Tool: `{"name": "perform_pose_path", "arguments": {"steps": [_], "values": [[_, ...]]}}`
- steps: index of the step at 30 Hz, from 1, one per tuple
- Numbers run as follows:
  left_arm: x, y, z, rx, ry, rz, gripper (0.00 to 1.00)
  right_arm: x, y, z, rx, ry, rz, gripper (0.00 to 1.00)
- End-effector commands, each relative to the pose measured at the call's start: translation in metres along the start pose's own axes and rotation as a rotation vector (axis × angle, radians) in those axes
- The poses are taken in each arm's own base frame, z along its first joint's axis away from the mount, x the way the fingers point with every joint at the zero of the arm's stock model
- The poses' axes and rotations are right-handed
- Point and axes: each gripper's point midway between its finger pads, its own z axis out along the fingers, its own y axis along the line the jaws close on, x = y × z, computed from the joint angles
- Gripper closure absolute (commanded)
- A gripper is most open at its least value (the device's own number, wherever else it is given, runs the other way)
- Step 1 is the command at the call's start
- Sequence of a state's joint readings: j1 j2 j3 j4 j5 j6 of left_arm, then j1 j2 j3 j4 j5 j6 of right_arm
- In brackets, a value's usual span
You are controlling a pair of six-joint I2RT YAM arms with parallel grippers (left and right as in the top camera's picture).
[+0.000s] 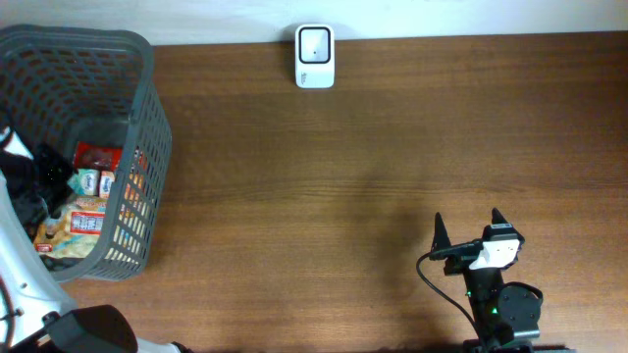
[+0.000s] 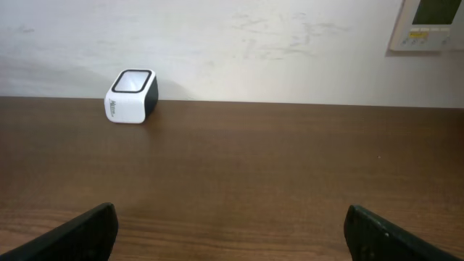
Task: Scan the item barcode
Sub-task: 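Lower the left gripper into the basket and grasp the orange box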
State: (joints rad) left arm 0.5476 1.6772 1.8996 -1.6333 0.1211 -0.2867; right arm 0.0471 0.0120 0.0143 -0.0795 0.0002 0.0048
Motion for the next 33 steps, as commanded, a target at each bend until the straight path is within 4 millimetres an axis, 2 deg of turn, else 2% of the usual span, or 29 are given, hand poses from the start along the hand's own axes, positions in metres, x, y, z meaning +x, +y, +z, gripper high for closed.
{"name": "perform_pose_path", "arguments": {"steps": [1,5,7,12,15,19,21,23,24,27,28,29,33], "values": [[0.012,0.008,-0.009,-0.059,0.005,-0.044,1.00,0.003,-0.001,0.000,0.007,0.005,0.012,0.02],[0.024,-0.021,-0.007,0.005,0.036,0.025,1.00,0.003,-0.001,0.000,0.007,0.005,0.012,0.02],[0.037,-0.040,-0.003,0.077,0.086,0.050,1.00,0.003,-0.001,0.000,0.007,0.005,0.012,0.02],[0.054,-0.050,0.005,0.107,0.150,0.066,1.00,0.003,-0.001,0.000,0.007,0.005,0.011,0.02],[0.061,-0.068,0.001,0.219,0.195,0.060,1.00,0.003,-0.001,0.000,0.007,0.005,0.012,0.02],[0.062,-0.070,0.001,0.226,0.197,0.060,1.00,0.003,-0.001,0.000,0.007,0.005,0.012,0.02],[0.056,-0.063,0.003,0.184,0.167,0.064,1.00,0.003,-0.001,0.000,0.007,0.005,0.012,0.02],[0.039,-0.052,0.007,0.107,0.087,0.076,1.00,0.003,-0.001,0.000,0.007,0.005,0.011,0.02],[0.018,-0.043,0.008,0.044,-0.007,0.086,0.98,0.003,-0.001,0.000,0.007,0.005,0.011,0.02],[-0.019,-0.037,0.005,-0.023,-0.173,0.091,0.60,0.003,-0.001,0.000,0.007,0.005,0.012,0.02],[-0.038,-0.036,0.000,-0.043,-0.254,0.085,0.22,0.003,-0.001,0.000,0.007,0.005,0.012,0.02],[-0.050,-0.033,-0.003,-0.052,-0.305,0.075,0.06,0.003,-0.001,0.000,0.007,0.005,0.012,0.02],[-0.068,-0.011,-0.006,-0.122,-0.358,0.024,0.03,0.003,-0.001,0.000,0.007,0.005,0.012,0.02]]}}
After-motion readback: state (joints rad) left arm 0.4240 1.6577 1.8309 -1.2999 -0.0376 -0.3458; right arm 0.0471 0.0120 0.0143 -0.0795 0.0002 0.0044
